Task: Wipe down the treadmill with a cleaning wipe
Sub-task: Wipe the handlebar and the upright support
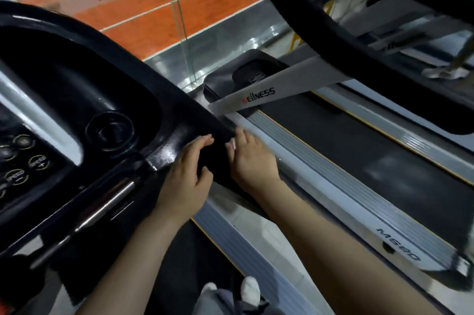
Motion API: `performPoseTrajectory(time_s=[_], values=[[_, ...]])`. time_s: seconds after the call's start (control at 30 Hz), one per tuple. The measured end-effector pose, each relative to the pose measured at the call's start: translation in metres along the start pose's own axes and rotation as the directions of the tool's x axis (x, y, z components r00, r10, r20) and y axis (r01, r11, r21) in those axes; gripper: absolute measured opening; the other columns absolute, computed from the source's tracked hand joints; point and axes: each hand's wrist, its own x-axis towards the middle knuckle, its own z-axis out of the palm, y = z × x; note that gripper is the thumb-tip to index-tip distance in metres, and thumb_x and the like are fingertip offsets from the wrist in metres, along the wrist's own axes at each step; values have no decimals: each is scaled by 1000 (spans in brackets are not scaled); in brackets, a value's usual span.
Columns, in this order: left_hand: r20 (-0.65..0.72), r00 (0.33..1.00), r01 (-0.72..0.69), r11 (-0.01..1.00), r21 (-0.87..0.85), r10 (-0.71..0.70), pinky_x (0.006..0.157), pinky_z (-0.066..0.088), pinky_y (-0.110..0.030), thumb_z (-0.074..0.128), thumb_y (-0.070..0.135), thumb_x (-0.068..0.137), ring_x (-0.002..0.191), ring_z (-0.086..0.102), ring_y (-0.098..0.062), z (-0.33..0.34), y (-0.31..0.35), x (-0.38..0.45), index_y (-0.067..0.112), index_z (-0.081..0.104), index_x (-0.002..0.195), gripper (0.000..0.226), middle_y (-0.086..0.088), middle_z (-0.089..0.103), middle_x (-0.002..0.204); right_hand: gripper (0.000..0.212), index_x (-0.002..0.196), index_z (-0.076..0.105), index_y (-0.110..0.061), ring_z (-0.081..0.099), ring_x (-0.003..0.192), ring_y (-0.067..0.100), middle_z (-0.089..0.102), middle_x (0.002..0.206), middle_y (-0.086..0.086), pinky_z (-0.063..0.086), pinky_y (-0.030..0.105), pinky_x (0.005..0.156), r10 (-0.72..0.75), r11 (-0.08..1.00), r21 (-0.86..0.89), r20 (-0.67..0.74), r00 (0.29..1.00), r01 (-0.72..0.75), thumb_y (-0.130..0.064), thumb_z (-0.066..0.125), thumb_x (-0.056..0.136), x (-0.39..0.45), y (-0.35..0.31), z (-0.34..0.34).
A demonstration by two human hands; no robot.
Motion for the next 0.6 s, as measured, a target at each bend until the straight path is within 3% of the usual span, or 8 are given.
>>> performPoseTrajectory(time_s=[0.07,0.17,0.27,0.37,0.43,0.47,0.53,0.6], values=[[66,996,-59,998,-11,59,110,19,-4,49,-4,90,133,26,18,13,5,8,24,44,143,60,17,44,143,54,117,54,-15,60,95,29,62,108,6,39,35,74,79,994,-80,-8,997,-80,-46,14,100,-43,31,-6],[198,967,-165,986,7,160,109,4,1,46,-1,93,125,9,33,34,11,22,19,50,141,52,15,40,140,61,110,58,-20,62,84,28,63,97,2,31,31,64,254,952,-176,3,967,-250,-50,7,96,-113,76,-18],[362,882,-349,934,74,301,120,9,-20,41,12,88,136,35,3,55,18,37,17,57,134,49,4,55,137,52,95,59,-22,62,75,31,64,84,4,44,32,60,455,857,-276,7,891,-435,-44,12,96,-191,121,-39],[456,803,-481,870,113,385,121,18,-38,33,23,87,134,47,-18,67,16,45,15,62,127,50,0,63,130,40,74,55,-14,59,54,33,60,63,11,49,38,50,646,700,-285,-136,751,-654,-26,27,99,-253,147,-58],[459,791,-494,865,91,404,119,22,-39,37,19,89,131,50,-19,70,18,47,14,64,124,45,-1,65,125,40,65,56,-10,52,42,32,55,53,13,41,33,45,663,646,-299,-238,710,-702,-20,29,93,-250,136,-51],[445,798,-482,873,67,407,119,21,-37,39,14,89,130,50,-17,72,21,47,15,65,123,42,0,66,123,39,63,57,-9,50,39,30,54,52,13,39,33,43,620,655,-334,-278,734,-678,-17,29,89,-233,123,-43],[400,834,-413,911,-5,381,117,17,-30,42,8,92,124,44,-8,76,29,45,15,65,122,38,6,63,121,38,63,59,-11,51,43,29,55,55,11,40,34,45,503,732,-338,-318,804,-592,-16,28,85,-178,91,-21],[376,863,-333,940,-78,337,115,23,-29,40,12,91,120,45,-9,81,35,45,15,66,121,40,6,62,119,40,66,61,-14,55,51,30,59,61,8,42,34,54,468,796,-221,-367,804,-564,-23,28,89,-125,60,-8]])
